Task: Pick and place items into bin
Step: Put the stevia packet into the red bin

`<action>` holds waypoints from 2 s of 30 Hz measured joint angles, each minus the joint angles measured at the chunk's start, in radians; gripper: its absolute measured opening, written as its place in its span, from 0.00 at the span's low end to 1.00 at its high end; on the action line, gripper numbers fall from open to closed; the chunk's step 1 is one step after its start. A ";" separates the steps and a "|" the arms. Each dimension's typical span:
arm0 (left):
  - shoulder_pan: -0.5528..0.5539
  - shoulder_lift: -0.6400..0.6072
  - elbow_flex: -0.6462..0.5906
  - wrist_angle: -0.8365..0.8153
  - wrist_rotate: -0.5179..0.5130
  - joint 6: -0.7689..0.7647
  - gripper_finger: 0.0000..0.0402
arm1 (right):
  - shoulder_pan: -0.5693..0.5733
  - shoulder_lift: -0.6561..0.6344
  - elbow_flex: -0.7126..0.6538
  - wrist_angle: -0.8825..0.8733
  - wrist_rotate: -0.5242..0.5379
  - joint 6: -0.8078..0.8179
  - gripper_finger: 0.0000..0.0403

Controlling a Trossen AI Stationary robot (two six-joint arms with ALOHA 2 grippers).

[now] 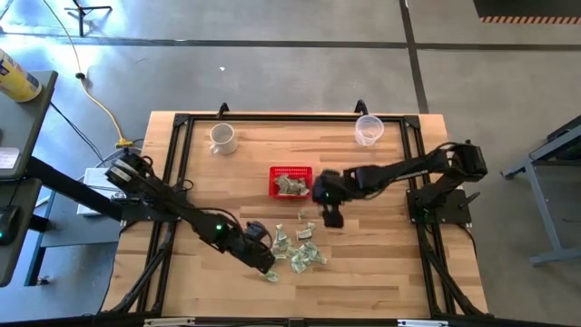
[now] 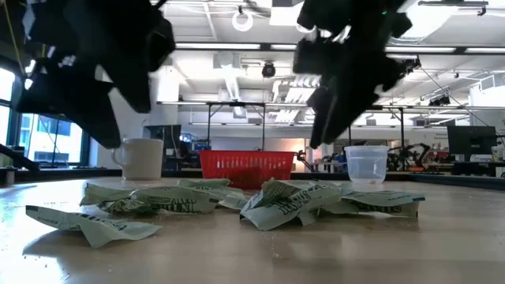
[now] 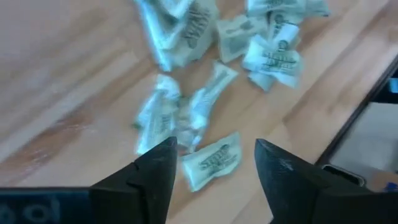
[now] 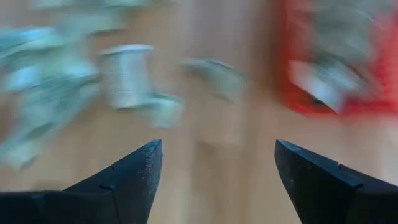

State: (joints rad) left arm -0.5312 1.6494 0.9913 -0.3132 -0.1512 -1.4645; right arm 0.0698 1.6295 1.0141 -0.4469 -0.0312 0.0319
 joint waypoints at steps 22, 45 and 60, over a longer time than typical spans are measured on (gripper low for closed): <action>-0.013 -0.018 0.000 -0.077 0.019 -0.004 0.40 | 0.069 0.383 0.337 -0.085 0.180 -0.623 0.43; -0.013 -0.018 0.001 -0.141 0.014 0.036 0.39 | 0.029 0.412 0.352 -0.177 0.241 -0.628 0.03; -0.013 -0.018 0.001 -0.131 0.003 0.046 0.39 | -0.189 0.277 0.510 -0.159 0.118 -0.328 0.03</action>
State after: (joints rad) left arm -0.5438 1.6318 0.9920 -0.4442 -0.1482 -1.4182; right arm -0.1196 1.9066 1.5240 -0.6057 0.0872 -0.2961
